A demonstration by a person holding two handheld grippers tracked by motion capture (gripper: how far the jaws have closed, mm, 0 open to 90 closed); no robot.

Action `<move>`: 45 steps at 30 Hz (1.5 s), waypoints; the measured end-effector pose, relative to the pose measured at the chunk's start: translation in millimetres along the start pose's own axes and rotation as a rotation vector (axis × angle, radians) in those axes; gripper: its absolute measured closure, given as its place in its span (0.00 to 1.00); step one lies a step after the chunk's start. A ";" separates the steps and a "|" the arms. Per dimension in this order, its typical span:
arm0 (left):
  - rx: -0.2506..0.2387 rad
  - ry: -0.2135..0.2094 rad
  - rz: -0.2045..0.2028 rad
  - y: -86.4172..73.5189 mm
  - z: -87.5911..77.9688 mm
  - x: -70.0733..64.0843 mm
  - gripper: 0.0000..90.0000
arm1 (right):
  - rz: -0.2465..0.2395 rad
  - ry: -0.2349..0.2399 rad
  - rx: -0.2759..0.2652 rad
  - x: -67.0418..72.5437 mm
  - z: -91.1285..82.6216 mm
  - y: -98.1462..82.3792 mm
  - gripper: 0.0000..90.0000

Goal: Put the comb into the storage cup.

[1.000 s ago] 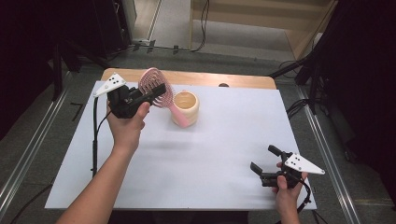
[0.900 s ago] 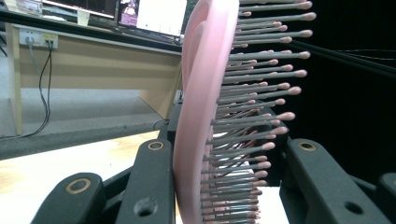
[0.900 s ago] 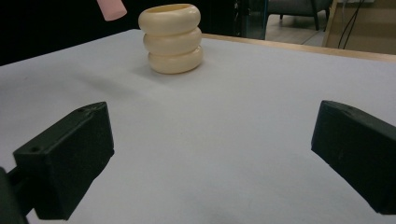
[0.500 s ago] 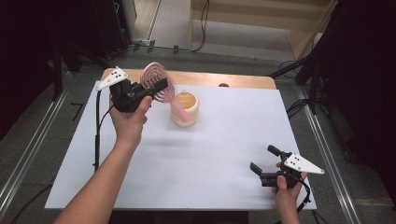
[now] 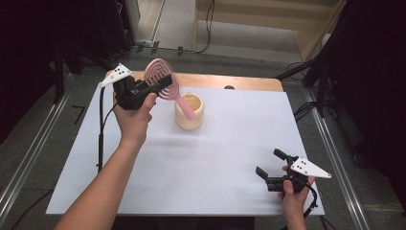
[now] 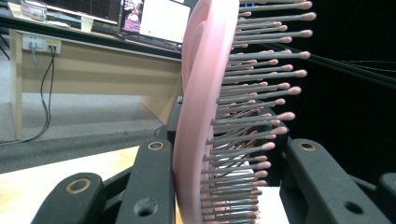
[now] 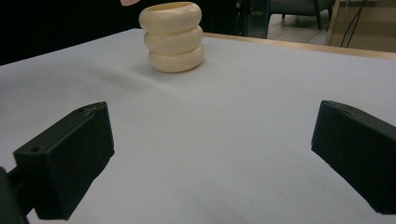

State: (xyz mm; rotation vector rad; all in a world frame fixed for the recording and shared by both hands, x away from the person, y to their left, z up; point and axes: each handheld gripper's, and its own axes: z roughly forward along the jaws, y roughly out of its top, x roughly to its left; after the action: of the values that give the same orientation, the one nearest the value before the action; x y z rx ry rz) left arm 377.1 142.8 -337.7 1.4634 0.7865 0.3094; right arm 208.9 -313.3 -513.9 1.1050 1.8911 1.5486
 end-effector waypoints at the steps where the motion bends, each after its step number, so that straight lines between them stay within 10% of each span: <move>1: 0.000 0.002 0.004 0.5 0.5 -0.1 0.73 | 0.002 0.002 0.000 -0.2 0.1 -0.1 0.00; 45: -0.037 0.060 0.019 4.5 27.4 16.1 0.73 | 0.007 0.043 0.004 -2.4 2.3 -1.0 0.00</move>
State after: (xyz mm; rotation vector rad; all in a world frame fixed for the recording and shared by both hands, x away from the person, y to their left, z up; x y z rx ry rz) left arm 407.5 132.6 -340.2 1.4328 0.8112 0.3823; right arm 211.7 -313.9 -515.8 1.0895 1.9215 1.5842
